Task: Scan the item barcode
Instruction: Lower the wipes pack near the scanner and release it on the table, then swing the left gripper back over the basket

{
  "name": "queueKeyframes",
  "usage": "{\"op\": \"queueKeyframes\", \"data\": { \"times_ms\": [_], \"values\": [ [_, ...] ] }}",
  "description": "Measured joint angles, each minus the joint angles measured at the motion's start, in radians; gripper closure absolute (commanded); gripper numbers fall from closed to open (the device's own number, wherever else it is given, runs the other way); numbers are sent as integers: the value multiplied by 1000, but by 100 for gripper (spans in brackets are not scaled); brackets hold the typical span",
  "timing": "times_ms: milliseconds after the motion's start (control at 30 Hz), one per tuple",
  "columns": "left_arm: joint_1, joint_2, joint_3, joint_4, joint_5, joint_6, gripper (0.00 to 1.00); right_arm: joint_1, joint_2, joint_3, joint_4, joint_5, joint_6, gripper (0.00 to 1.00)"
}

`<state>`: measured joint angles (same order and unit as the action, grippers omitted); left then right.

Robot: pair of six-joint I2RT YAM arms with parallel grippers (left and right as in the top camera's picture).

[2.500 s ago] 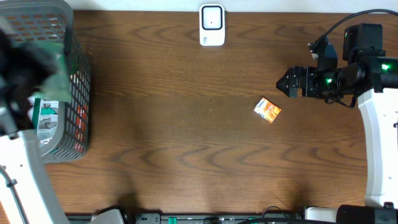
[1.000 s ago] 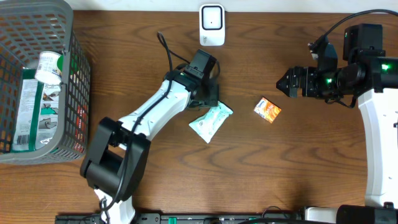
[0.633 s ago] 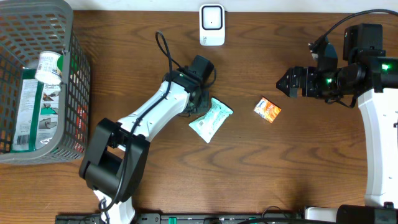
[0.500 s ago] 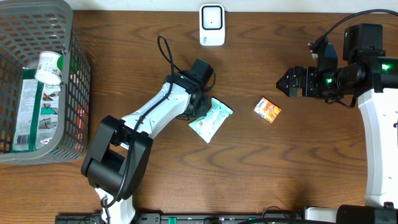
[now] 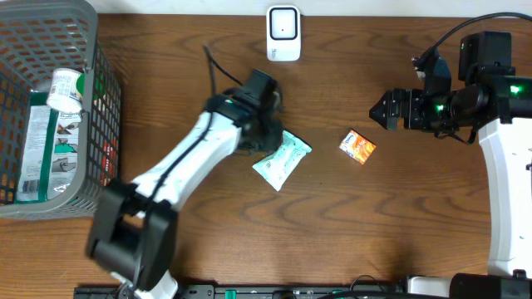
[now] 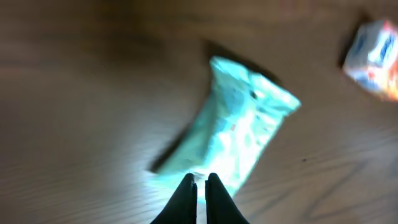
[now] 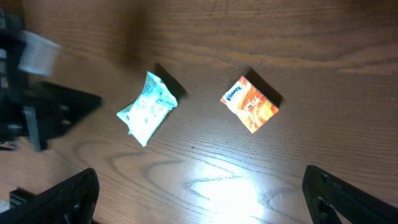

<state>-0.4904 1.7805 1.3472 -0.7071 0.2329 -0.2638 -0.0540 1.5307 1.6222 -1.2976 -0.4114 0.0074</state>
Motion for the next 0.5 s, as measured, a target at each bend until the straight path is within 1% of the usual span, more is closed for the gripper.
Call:
{"op": "queueKeyframes", "data": {
  "times_ms": [100, 233, 300, 400, 500],
  "values": [
    [27, -35, 8, -26, -103, 6, 93, 0, 0, 0, 0, 0, 0, 1],
    [61, -56, 11, -108, -256, 7, 93, 0, 0, 0, 0, 0, 0, 1],
    [90, -77, 30, -146, -303, 7, 93, 0, 0, 0, 0, 0, 0, 1],
    [161, -132, 122, -217, -336, 7, 93, 0, 0, 0, 0, 0, 0, 1],
    [259, -196, 294, -333, -346, 10, 93, 0, 0, 0, 0, 0, 0, 1]
  ]
}}
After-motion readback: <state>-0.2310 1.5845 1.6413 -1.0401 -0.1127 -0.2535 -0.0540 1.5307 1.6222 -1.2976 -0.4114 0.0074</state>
